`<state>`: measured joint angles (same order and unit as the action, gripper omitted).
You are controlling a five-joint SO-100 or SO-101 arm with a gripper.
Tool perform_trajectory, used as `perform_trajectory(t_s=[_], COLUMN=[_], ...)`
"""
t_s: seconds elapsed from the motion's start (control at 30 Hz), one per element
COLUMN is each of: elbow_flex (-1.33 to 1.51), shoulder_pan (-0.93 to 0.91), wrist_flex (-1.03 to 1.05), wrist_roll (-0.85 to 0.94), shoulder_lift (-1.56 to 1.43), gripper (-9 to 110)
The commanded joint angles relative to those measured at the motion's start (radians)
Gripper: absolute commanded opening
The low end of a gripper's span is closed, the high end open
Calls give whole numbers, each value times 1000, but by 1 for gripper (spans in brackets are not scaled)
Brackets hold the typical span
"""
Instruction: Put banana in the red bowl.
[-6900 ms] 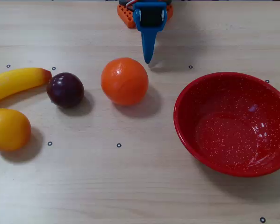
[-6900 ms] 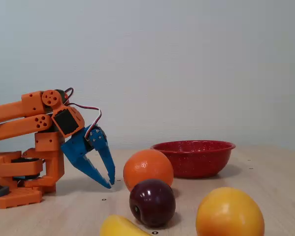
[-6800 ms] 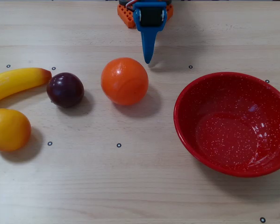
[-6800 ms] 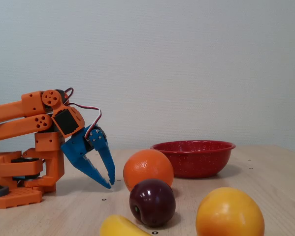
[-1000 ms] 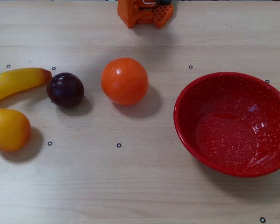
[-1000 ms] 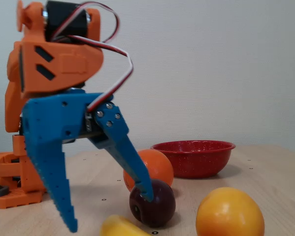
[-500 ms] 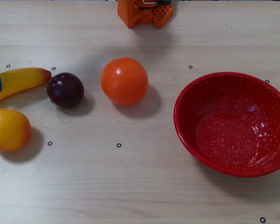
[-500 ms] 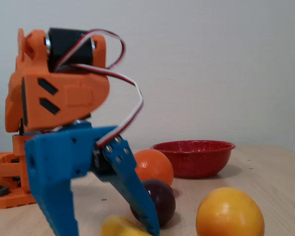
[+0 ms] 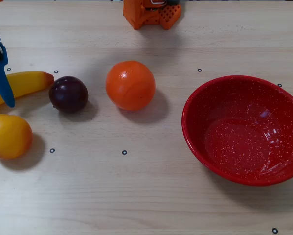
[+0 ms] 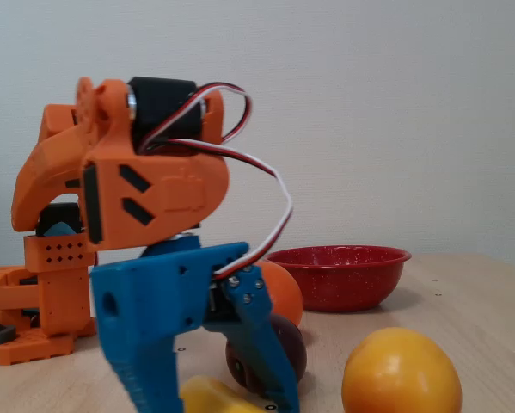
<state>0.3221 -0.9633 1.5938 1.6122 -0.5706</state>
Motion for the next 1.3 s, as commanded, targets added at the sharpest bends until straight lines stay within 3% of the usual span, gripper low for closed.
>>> perform_trajectory(t_s=[0.0,0.6,0.93,1.27], elbow_flex=[-64,5,37,41], shoulder_pan=[31,20,15,0], wrist_flex=[-17,-78,-120,-103], wrist_roll=[18,80,83,71], shoulder_lift=[-51,-48,-54,-69], gripper=[33,22,0,0])
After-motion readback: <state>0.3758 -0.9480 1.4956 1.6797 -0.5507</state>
